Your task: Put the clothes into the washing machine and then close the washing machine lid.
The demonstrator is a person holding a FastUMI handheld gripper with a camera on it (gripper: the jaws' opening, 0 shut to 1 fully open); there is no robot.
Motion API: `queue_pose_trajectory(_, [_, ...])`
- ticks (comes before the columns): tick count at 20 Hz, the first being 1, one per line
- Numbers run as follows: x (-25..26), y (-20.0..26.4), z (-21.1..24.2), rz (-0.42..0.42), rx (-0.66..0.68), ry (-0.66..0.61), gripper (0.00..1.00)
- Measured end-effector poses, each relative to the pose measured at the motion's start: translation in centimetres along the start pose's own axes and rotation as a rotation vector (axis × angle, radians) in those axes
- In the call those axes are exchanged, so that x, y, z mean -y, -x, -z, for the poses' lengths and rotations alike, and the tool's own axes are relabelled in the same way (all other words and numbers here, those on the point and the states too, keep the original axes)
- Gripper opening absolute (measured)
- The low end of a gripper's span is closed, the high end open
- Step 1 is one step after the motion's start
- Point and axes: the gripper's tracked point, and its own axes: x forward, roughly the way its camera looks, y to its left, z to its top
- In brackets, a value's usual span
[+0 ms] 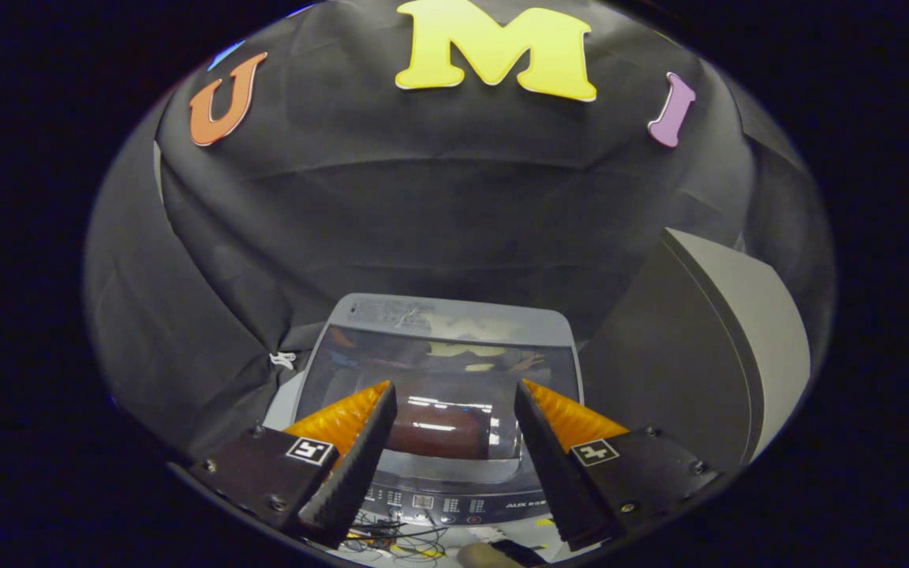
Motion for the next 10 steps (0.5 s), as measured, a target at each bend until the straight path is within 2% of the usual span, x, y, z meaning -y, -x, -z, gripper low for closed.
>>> queue_pose_trajectory(5, [1.1, 3.1, 0.1, -0.025, 0.027, 0.005, 0.95])
queue_pose_trajectory(10, [3.5, 11.6, -1.9, -0.079, 0.177, -0.001, 0.94])
